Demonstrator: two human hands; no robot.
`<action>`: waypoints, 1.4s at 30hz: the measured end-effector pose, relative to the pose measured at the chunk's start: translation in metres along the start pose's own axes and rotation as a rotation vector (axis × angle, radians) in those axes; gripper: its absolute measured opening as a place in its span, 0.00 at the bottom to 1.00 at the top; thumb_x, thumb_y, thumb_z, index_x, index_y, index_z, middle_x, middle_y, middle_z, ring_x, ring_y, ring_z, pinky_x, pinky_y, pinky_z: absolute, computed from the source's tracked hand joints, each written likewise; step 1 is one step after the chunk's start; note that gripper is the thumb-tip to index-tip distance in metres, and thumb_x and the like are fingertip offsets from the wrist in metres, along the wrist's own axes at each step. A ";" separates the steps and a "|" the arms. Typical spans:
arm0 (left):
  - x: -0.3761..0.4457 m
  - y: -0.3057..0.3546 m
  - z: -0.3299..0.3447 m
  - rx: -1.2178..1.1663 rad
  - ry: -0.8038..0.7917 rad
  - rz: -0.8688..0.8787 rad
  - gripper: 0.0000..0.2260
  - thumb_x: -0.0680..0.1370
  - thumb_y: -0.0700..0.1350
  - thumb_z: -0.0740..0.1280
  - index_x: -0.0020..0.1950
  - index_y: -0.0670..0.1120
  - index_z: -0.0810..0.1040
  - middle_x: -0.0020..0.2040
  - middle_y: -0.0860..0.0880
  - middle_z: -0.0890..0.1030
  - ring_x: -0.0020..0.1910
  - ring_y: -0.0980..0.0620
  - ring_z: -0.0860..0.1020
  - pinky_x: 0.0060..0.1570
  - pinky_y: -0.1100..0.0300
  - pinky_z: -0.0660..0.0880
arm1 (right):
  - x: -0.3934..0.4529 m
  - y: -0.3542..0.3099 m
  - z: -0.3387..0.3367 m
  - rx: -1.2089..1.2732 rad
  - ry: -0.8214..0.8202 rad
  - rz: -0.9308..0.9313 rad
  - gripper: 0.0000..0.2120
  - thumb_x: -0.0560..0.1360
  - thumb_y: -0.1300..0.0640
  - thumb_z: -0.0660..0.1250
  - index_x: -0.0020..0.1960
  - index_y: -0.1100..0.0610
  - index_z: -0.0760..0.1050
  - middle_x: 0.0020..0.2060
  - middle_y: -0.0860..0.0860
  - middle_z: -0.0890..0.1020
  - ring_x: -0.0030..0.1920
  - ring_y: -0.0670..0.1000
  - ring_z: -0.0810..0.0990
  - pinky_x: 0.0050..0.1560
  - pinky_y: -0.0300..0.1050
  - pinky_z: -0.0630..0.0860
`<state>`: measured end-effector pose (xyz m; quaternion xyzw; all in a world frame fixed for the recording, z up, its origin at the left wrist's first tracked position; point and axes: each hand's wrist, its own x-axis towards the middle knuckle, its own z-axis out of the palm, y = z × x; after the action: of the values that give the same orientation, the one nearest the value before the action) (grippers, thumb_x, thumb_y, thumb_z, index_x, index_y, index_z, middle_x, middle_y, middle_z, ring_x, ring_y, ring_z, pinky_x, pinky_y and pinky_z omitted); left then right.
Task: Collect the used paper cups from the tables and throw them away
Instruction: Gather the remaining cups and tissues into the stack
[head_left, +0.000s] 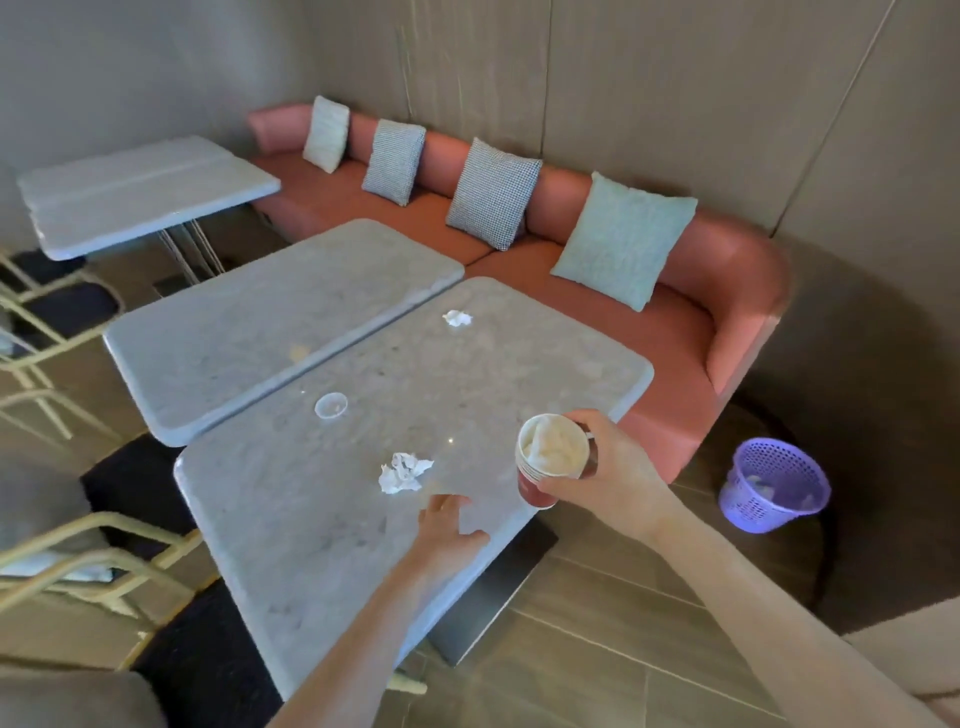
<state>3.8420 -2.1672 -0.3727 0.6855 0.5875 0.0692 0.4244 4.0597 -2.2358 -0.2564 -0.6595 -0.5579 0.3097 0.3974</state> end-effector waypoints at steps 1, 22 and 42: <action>0.006 0.003 0.003 -0.003 0.031 -0.035 0.23 0.78 0.47 0.67 0.72 0.48 0.69 0.74 0.49 0.63 0.73 0.48 0.61 0.68 0.59 0.65 | 0.013 0.005 -0.006 -0.001 -0.029 -0.016 0.33 0.58 0.38 0.78 0.59 0.39 0.70 0.56 0.38 0.77 0.56 0.38 0.77 0.49 0.34 0.76; 0.112 -0.024 -0.029 -0.063 0.422 -0.438 0.24 0.74 0.44 0.70 0.70 0.50 0.72 0.77 0.47 0.63 0.76 0.43 0.61 0.71 0.53 0.62 | 0.198 0.086 0.077 -0.195 -0.450 -0.106 0.36 0.64 0.44 0.80 0.65 0.47 0.65 0.61 0.44 0.70 0.56 0.44 0.75 0.56 0.47 0.79; 0.186 -0.061 -0.032 -0.104 0.458 -0.563 0.13 0.74 0.36 0.68 0.55 0.48 0.82 0.56 0.46 0.79 0.60 0.45 0.76 0.49 0.54 0.77 | 0.321 0.106 0.133 -0.312 -0.632 -0.103 0.35 0.65 0.48 0.79 0.65 0.45 0.63 0.60 0.43 0.68 0.55 0.45 0.74 0.53 0.37 0.70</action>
<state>3.8332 -1.9941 -0.4681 0.4412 0.8286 0.1310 0.3187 4.0579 -1.9031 -0.4025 -0.5549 -0.7264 0.3890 0.1145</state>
